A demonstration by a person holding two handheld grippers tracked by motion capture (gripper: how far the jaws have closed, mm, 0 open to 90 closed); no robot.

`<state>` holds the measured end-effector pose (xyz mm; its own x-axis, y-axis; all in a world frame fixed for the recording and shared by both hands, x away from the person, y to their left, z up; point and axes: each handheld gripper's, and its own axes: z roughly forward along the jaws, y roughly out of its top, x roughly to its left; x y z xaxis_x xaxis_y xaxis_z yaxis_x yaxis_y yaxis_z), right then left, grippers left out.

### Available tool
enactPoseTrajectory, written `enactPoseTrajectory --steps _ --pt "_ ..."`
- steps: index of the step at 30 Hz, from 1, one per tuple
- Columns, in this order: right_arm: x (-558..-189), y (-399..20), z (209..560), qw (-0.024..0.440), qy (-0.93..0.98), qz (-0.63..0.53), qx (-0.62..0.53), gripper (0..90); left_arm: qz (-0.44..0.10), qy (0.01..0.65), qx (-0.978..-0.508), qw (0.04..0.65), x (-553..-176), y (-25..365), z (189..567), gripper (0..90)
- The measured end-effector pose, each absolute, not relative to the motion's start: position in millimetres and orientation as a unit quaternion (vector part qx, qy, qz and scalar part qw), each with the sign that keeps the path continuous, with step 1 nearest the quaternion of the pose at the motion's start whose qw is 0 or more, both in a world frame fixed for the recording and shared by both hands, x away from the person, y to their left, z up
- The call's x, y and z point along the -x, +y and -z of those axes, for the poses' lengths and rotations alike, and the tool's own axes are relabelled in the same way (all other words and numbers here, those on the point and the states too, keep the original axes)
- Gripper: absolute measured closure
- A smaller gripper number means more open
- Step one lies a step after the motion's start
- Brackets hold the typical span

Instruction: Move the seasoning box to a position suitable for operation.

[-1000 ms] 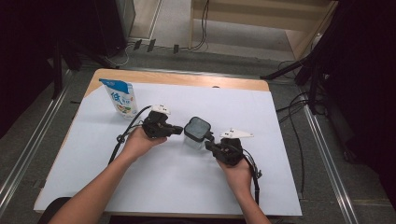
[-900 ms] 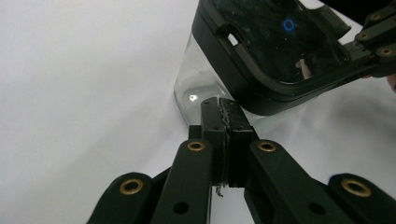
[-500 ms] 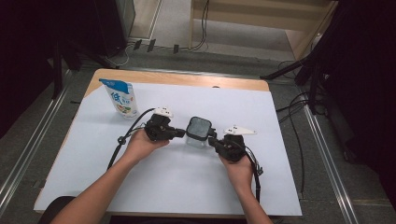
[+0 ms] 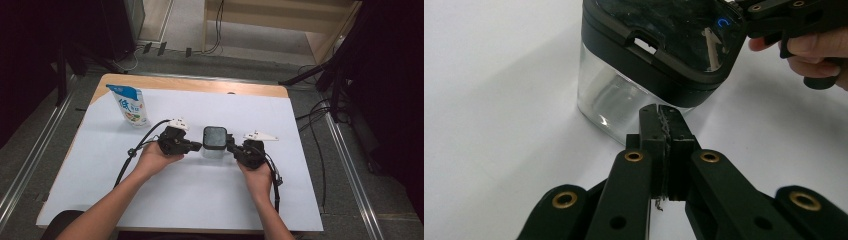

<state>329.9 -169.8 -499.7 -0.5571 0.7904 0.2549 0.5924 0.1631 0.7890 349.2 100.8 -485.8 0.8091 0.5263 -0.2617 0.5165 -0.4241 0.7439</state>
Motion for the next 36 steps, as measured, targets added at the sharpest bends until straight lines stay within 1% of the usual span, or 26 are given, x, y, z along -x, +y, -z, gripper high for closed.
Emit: enactPoseTrajectory --steps 4,5,7,10,14,15,17,20,22,24,26,30,33,36 --pt "-331.5 -171.0 500.4 0.111 0.756 -0.457 -0.455 90.0 -0.003 0.299 -0.846 0.442 -347.3 99.8 485.3 90.0" --pt "-331.6 -170.9 500.4 0.111 0.757 -0.457 -0.454 90.0 0.004 0.298 -0.845 0.443 -348.6 101.2 486.1 88.5" --pt "-330.8 -170.7 500.0 0.111 0.759 -0.453 -0.453 90.0 0.000 0.300 -0.847 0.438 -350.2 102.8 487.5 84.4" --pt "-328.6 -171.6 498.0 0.112 0.765 -0.451 -0.445 89.6 -0.005 0.294 -0.850 0.436 -350.8 105.1 487.2 71.9" --pt "-322.7 -175.3 491.7 0.104 0.769 -0.454 -0.439 85.6 -0.007 0.288 -0.842 0.457 -353.0 111.2 484.3 53.9" --pt "-321.1 -176.4 490.2 0.105 0.771 -0.453 -0.434 83.6 -0.016 0.281 -0.845 0.455 -352.9 112.7 483.3 50.2" --pt "-318.5 -178.2 488.0 0.101 0.774 -0.452 -0.431 78.1 -0.033 0.272 -0.845 0.460 -352.3 115.5 481.4 45.8" --pt "-314.5 -180.2 484.4 0.093 0.779 -0.457 -0.418 72.7 -0.007 0.283 -0.831 0.478 -354.7 122.7 476.5 46.9" --pt "-312.5 -180.5 481.4 0.096 0.782 -0.460 -0.409 70.4 0.001 0.283 -0.829 0.483 -355.3 125.0 475.3 45.6" --pt "-312.1 -181.8 479.3 0.096 0.786 -0.461 -0.400 68.1 0.016 0.285 -0.828 0.483 -356.1 127.4 474.8 40.3" --pt "-312.2 -183.1 478.7 0.096 0.790 -0.461 -0.392 65.1 0.027 0.280 -0.828 0.485 -356.0 128.9 474.4 37.7" --pt "-311.2 -186.3 478.9 0.086 0.797 -0.454 -0.390 63.0 0.030 0.283 -0.824 0.489 -356.1 130.7 471.2 30.3" --pt "-311.5 -187.0 480.5 0.082 0.802 -0.450 -0.384 61.6 0.024 0.280 -0.837 0.470 -357.6 126.0 463.7 22.1" --pt "-313.5 -187.6 482.3 0.076 0.803 -0.449 -0.385 61.3 0.026 0.268 -0.843 0.465 -360.6 120.4 455.8 17.8"
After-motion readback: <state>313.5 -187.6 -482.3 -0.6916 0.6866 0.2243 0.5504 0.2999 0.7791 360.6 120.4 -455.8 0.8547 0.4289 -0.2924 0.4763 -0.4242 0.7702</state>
